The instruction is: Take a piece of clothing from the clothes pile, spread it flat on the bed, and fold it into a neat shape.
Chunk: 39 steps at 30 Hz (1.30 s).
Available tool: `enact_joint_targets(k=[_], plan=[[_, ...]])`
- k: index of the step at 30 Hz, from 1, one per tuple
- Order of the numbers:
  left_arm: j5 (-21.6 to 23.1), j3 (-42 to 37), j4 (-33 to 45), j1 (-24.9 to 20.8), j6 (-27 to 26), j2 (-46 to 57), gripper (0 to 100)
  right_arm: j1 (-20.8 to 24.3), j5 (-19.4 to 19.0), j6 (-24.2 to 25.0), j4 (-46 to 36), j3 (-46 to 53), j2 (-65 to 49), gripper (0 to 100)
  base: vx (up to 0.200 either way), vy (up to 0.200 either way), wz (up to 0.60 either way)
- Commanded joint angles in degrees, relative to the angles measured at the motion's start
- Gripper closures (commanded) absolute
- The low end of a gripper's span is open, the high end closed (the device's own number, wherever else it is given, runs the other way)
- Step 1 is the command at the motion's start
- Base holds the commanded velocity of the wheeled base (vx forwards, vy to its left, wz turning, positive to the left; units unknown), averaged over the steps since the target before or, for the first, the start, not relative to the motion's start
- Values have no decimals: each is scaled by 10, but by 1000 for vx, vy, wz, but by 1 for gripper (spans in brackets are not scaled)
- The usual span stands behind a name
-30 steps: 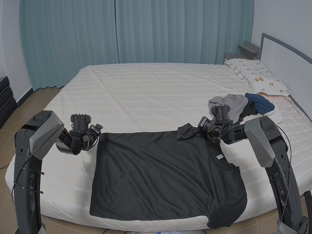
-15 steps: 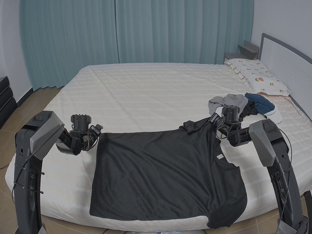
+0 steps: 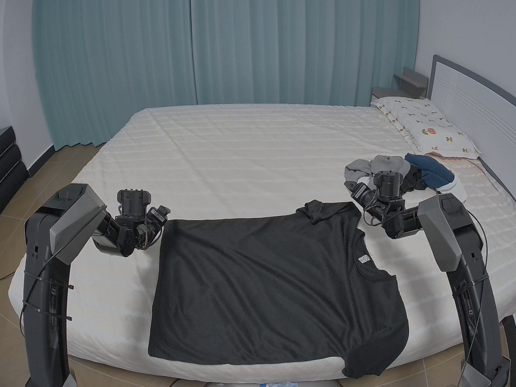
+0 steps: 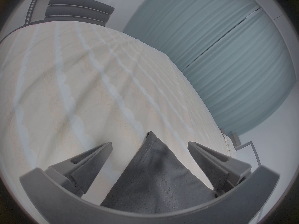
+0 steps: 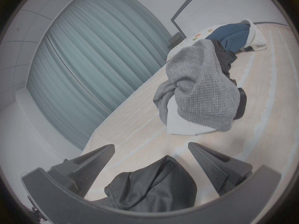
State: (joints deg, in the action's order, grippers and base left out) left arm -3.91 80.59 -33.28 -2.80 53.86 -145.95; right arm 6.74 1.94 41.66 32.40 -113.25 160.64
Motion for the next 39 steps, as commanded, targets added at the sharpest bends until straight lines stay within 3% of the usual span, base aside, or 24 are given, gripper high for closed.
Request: enact_joint_targets(k=[1, 11, 16, 32, 33, 39], plan=[[4, 0, 1, 0, -2, 0, 0, -17, -25, 0, 10, 130, -88, 0, 0, 0, 0], [38, 17, 1, -16, -38, -10, 0, -36, -75, 7, 106, 310, -141, 0, 0, 0, 0], [29, 66, 4, -17, -52, -44, 0, -40, -98, 69, 145, 368, -161, 0, 0, 0, 0], [-5, 113, 6, -19, -89, -85, 0, -77, -147, 167, 214, 447, -165, 0, 0, 0, 0], [-5, 113, 6, -19, -89, -85, 100, -81, -152, 179, 222, 452, -163, 0, 0, 0, 0], [-5, 117, 1, -19, -89, -85, 100, -89, -165, 196, 260, 476, -162, 0, 0, 0, 0]])
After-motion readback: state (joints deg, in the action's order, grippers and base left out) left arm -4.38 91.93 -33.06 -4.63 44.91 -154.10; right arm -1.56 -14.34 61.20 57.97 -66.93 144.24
